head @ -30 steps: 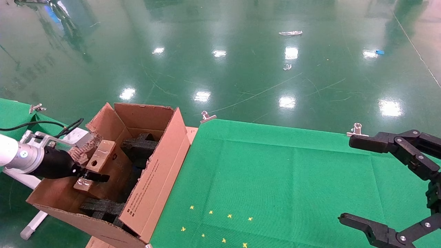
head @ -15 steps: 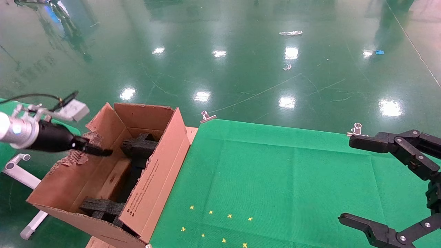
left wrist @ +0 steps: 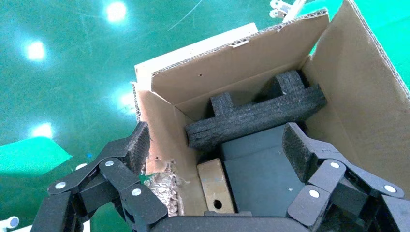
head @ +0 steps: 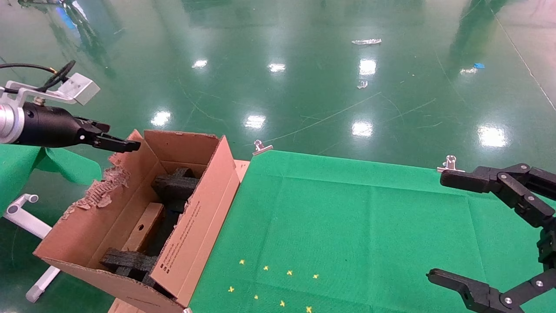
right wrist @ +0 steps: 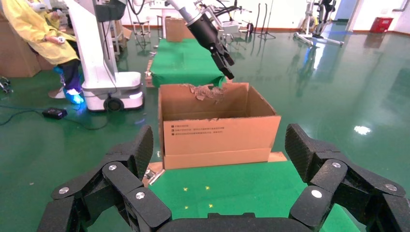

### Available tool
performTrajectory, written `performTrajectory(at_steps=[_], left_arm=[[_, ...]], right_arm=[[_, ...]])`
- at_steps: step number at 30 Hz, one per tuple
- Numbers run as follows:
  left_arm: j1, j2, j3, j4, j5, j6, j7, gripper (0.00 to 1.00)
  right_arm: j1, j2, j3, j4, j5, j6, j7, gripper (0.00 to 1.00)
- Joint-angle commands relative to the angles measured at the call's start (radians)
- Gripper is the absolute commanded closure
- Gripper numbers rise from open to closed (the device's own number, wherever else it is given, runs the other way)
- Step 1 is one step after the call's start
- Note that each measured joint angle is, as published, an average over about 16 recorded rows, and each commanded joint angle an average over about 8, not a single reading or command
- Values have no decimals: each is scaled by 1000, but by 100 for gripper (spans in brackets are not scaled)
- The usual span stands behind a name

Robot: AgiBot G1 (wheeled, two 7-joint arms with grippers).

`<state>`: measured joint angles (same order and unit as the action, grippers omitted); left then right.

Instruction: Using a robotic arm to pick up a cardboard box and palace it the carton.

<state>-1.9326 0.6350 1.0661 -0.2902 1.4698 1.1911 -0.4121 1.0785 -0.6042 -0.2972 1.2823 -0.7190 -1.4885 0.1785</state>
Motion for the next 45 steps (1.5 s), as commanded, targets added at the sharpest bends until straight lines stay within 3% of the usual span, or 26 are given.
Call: performTrajectory(at_steps=[1,45], left_arm=[[-1,-4,-7,-11,-5,5,3,0],[652,-19,-600,-758,-563,233,171,0]], right_arm=[[0,0,0,0,0,0,0,0],[1,1,-3,-1,2,1,-1,0]])
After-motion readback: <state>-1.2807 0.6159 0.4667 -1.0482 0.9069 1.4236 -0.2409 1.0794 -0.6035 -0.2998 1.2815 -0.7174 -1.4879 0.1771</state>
